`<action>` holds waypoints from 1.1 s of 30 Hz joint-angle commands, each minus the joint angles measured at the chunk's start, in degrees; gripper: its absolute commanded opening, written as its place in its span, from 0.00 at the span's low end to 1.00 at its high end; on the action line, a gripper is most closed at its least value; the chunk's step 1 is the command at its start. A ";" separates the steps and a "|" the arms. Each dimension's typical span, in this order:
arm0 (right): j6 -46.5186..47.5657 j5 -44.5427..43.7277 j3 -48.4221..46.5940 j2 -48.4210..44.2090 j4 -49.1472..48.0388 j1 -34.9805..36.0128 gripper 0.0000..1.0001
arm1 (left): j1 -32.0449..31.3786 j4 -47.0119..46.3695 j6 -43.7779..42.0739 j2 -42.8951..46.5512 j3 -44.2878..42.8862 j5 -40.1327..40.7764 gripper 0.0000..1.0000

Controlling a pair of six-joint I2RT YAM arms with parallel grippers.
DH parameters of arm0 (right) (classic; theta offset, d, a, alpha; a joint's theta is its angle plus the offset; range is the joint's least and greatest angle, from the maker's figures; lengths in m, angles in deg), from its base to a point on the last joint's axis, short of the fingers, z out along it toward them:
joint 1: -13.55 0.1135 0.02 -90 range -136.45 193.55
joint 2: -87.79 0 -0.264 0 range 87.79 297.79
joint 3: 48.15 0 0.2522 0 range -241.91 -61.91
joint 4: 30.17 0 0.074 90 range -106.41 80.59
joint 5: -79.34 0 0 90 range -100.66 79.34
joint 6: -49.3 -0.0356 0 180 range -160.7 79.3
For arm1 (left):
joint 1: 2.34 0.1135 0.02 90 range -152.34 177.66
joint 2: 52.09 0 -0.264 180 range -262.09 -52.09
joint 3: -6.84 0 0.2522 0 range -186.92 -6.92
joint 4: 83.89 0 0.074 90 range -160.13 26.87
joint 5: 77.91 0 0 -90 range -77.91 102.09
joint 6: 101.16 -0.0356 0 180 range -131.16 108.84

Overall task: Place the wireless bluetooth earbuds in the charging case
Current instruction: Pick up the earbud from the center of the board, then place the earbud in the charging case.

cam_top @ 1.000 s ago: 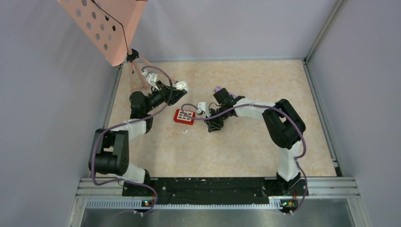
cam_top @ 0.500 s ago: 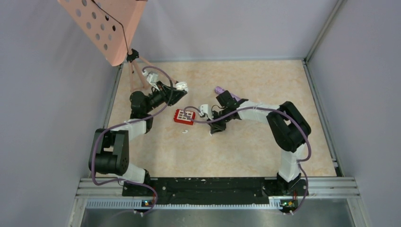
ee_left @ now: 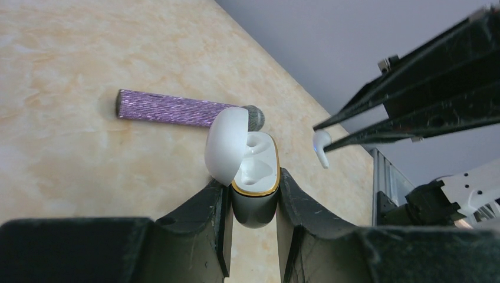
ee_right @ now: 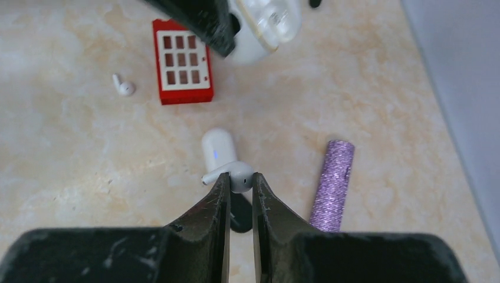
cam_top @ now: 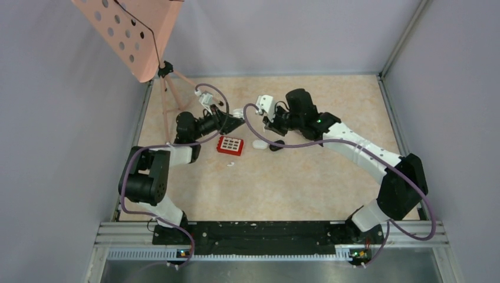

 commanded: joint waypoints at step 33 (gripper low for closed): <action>-2.97 -19.79 -13.75 4.86 -7.64 8.94 0.00 | -7.01 -1.60 9.08 -1.41 -9.80 -6.65 0.00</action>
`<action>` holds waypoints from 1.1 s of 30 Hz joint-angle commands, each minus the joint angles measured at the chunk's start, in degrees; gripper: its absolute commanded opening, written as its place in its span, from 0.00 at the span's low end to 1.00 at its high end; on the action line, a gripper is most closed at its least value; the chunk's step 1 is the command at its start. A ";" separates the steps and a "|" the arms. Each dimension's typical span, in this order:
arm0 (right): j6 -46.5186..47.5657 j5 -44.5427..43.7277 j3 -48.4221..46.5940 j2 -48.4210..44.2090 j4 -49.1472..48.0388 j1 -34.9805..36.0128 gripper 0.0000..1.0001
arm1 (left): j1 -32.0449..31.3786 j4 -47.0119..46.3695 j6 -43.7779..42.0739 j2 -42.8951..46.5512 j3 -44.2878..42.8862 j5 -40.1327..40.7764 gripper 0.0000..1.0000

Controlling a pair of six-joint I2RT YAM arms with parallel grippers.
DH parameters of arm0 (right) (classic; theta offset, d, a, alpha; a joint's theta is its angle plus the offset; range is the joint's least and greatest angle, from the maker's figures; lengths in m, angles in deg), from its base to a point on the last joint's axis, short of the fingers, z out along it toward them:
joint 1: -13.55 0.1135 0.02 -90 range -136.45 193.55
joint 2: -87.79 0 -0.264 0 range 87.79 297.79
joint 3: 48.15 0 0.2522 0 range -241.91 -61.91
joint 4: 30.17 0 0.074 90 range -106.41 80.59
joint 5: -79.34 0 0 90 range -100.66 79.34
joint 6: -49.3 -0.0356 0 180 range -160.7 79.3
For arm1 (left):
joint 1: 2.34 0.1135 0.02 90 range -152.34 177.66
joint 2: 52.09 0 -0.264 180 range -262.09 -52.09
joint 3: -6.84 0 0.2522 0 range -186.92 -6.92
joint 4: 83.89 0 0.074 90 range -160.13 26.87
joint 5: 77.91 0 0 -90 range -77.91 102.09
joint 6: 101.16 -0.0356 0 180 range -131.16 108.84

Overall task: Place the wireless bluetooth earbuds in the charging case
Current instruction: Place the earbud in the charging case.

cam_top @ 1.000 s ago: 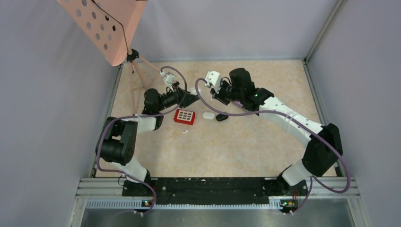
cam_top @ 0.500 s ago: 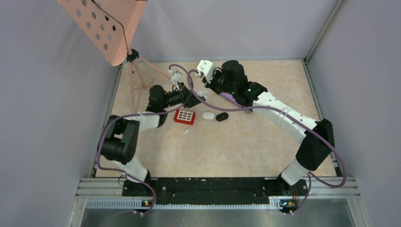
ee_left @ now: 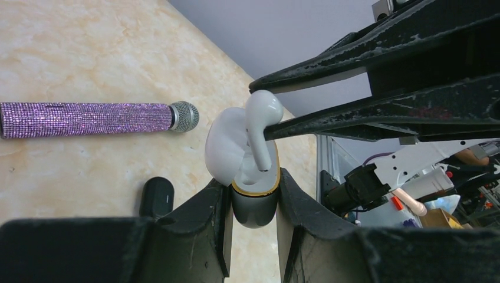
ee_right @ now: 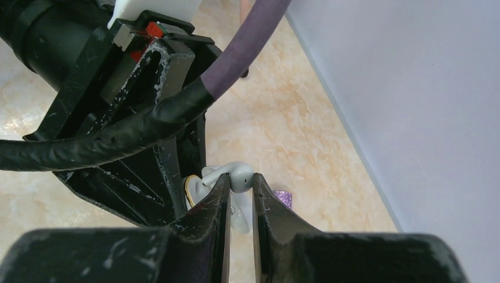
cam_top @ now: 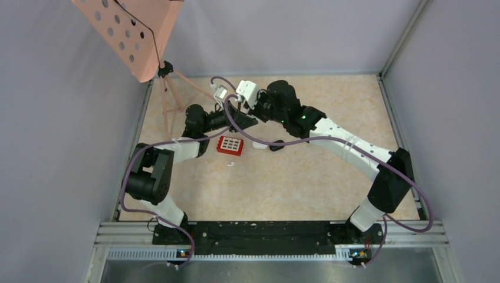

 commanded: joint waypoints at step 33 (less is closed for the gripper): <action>8.58 -2.97 4.09 -0.97 -1.47 3.66 0.00 | 1.79 -5.43 0.09 1.38 -1.11 1.61 0.00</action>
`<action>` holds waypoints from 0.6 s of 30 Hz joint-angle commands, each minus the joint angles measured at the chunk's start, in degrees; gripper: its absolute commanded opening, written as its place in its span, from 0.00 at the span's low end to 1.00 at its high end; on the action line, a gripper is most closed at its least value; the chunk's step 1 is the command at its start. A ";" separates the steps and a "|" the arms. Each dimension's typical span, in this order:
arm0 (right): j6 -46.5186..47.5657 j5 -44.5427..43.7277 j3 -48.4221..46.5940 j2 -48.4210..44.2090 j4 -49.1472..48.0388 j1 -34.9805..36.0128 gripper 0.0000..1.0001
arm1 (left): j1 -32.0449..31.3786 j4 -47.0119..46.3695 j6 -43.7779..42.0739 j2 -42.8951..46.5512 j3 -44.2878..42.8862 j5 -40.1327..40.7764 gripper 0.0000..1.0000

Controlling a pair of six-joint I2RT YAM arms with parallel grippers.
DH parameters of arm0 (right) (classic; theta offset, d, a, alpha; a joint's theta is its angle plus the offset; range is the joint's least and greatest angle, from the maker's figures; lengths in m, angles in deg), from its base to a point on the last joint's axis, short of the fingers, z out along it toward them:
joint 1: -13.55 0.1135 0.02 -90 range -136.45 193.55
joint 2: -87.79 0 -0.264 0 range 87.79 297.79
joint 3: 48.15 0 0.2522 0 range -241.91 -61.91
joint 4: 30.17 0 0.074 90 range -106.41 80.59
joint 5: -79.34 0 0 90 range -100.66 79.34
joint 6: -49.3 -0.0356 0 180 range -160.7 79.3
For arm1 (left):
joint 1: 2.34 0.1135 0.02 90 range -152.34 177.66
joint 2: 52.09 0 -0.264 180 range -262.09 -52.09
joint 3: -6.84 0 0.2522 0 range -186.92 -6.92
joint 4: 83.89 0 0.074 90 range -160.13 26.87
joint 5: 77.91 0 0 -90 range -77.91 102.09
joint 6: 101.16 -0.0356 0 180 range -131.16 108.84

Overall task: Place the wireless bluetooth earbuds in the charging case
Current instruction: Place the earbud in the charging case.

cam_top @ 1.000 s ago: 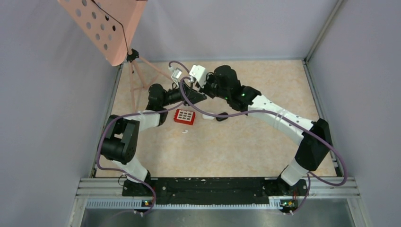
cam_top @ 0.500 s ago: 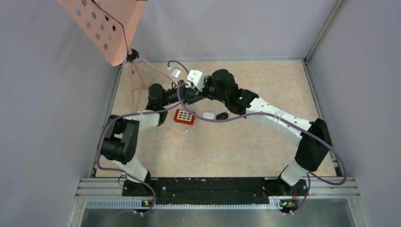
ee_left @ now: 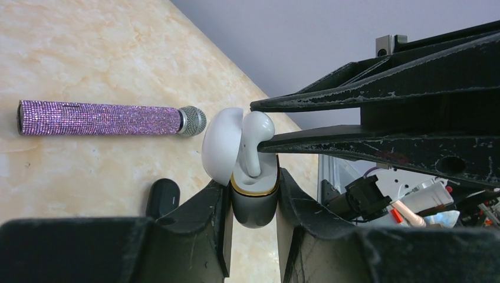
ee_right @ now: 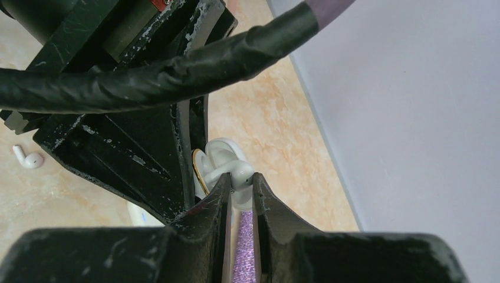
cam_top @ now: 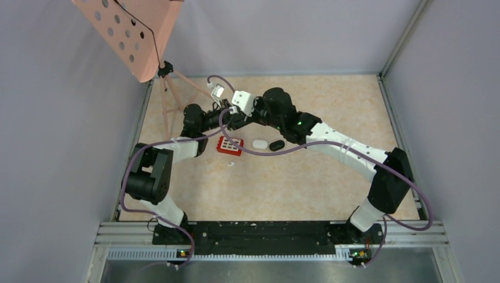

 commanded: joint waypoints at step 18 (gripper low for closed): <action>-4.57 5.40 0.87 -1.21 2.86 1.46 0.00 | 0.35 -16.60 -6.86 3.17 3.43 -0.67 0.00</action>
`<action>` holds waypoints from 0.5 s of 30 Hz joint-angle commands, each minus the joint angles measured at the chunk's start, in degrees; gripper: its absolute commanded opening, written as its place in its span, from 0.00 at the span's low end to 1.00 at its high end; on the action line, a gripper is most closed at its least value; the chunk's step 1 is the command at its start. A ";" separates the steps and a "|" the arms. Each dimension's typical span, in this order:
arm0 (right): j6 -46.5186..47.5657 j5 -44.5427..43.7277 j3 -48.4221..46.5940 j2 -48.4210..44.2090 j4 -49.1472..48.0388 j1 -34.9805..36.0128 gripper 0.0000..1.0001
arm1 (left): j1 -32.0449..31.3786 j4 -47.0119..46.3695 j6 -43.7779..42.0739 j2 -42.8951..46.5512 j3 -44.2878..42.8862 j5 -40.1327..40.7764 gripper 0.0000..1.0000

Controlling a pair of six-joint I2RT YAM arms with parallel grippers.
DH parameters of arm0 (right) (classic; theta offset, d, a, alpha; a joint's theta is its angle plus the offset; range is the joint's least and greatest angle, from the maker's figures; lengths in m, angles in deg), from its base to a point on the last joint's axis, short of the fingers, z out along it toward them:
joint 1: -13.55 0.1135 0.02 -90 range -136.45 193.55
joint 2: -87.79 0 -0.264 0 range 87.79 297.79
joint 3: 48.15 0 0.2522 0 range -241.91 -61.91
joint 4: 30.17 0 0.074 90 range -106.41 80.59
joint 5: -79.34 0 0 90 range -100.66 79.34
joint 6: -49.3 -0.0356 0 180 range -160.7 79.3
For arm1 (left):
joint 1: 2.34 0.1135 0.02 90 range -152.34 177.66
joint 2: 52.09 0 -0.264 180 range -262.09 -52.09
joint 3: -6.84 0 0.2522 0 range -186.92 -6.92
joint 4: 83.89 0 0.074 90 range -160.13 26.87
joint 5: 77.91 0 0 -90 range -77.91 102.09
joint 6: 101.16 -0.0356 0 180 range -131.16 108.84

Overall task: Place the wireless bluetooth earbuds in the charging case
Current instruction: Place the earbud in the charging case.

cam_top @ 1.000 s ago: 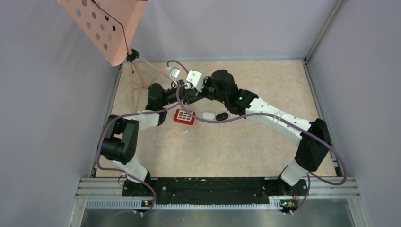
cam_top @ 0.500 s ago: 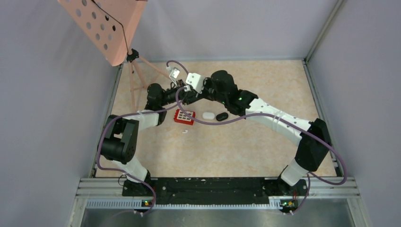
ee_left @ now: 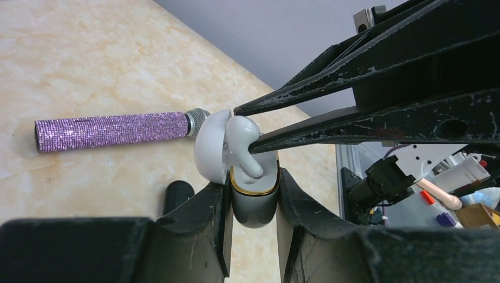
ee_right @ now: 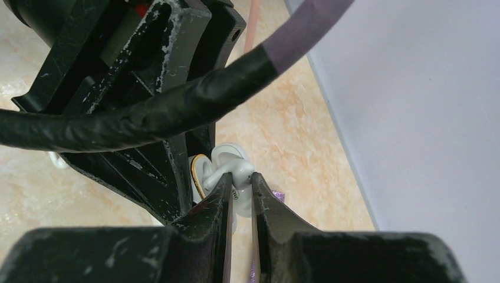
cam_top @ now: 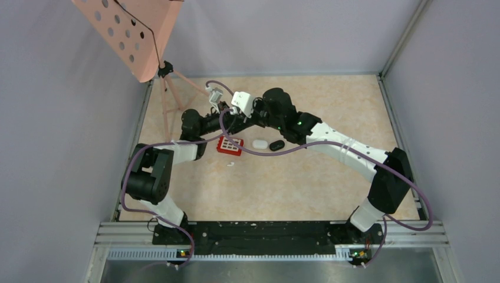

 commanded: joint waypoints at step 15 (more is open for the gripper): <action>-11.58 -6.02 1.03 0.25 -3.69 1.52 0.00 | 0.13 -8.94 -2.36 4.24 1.14 6.43 0.00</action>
